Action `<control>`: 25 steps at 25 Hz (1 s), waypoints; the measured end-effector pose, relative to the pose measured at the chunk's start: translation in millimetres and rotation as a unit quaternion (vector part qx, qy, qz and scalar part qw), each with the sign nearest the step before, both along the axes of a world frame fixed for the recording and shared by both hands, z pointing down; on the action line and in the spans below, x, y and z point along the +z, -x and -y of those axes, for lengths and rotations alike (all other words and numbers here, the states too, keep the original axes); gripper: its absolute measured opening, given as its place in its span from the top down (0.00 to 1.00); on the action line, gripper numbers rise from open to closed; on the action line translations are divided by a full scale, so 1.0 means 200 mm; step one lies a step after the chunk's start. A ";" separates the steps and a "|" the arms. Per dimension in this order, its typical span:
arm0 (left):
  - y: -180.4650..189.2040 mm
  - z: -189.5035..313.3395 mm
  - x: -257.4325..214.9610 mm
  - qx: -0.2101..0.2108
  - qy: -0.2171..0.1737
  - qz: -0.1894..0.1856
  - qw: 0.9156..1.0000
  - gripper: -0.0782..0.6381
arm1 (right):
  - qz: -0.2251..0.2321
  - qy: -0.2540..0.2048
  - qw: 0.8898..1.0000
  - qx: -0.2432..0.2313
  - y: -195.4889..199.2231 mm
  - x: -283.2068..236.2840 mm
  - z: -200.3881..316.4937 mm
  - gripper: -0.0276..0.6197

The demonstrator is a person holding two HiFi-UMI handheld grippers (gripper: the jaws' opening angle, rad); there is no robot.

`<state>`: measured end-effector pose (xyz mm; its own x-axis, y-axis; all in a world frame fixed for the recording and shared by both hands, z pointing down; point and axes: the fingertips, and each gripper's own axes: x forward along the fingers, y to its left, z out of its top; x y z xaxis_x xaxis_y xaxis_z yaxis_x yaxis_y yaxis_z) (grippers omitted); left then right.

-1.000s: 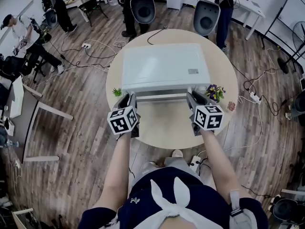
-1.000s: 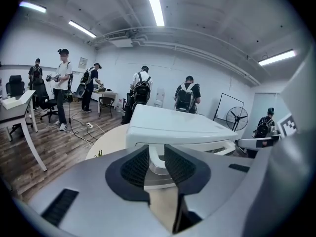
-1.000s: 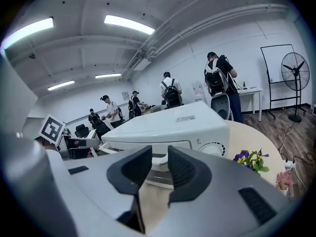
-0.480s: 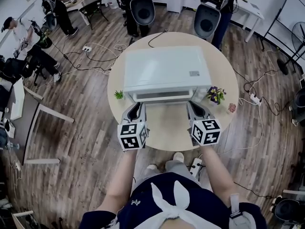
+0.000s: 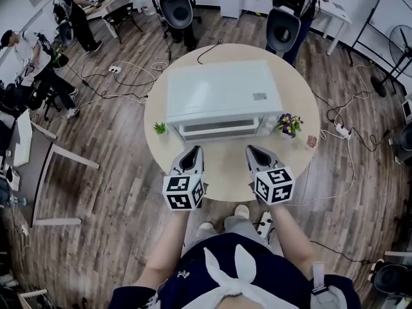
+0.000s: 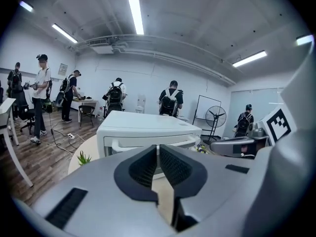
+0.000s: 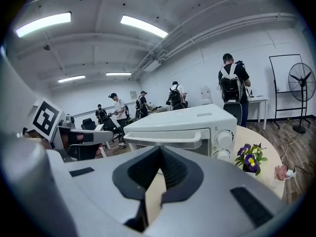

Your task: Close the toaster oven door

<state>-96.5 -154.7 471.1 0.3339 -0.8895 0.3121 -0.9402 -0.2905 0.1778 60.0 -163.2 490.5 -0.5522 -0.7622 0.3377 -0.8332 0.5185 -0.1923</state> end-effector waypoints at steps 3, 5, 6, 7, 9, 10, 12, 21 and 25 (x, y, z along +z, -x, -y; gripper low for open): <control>-0.03 -0.04 0.02 0.008 0.005 0.006 1.000 0.85 | 0.000 0.004 1.000 -0.004 0.03 0.01 -0.04 0.95; -0.04 -0.06 0.03 0.013 0.008 0.007 1.000 0.85 | 0.000 0.004 1.000 -0.006 0.04 0.01 -0.06 0.95; -0.05 -0.06 0.03 0.015 0.009 0.008 1.000 0.85 | 0.000 0.004 1.000 -0.007 0.05 0.01 -0.06 0.95; -0.05 -0.07 0.04 0.017 0.009 0.008 1.000 0.85 | 0.000 0.004 1.000 -0.008 0.05 0.01 -0.07 0.95; -0.06 -0.08 0.04 0.020 0.010 0.011 1.000 0.85 | 0.000 0.003 1.000 -0.008 0.06 0.01 -0.08 0.95; -0.06 -0.09 0.04 0.021 0.010 0.012 1.000 0.85 | 0.000 0.003 1.000 -0.009 0.06 0.01 -0.09 0.95; -0.06 -0.10 0.04 0.022 0.011 0.012 1.000 0.85 | -0.002 0.001 1.000 -0.010 0.07 0.00 -0.10 0.95; -0.08 -0.11 0.02 0.032 0.009 0.015 0.999 0.85 | -0.013 -0.001 1.000 -0.011 0.08 0.00 -0.10 0.95; -0.08 -0.11 0.03 0.032 0.011 0.014 0.999 0.85 | -0.011 -0.002 1.000 -0.011 0.09 0.00 -0.10 0.95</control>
<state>-80.5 -132.6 477.7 0.3803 -0.8594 0.3419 -0.9247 -0.3462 0.1584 42.3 -143.8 489.8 -0.5613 -0.7513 0.3471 -0.8257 0.5369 -0.1730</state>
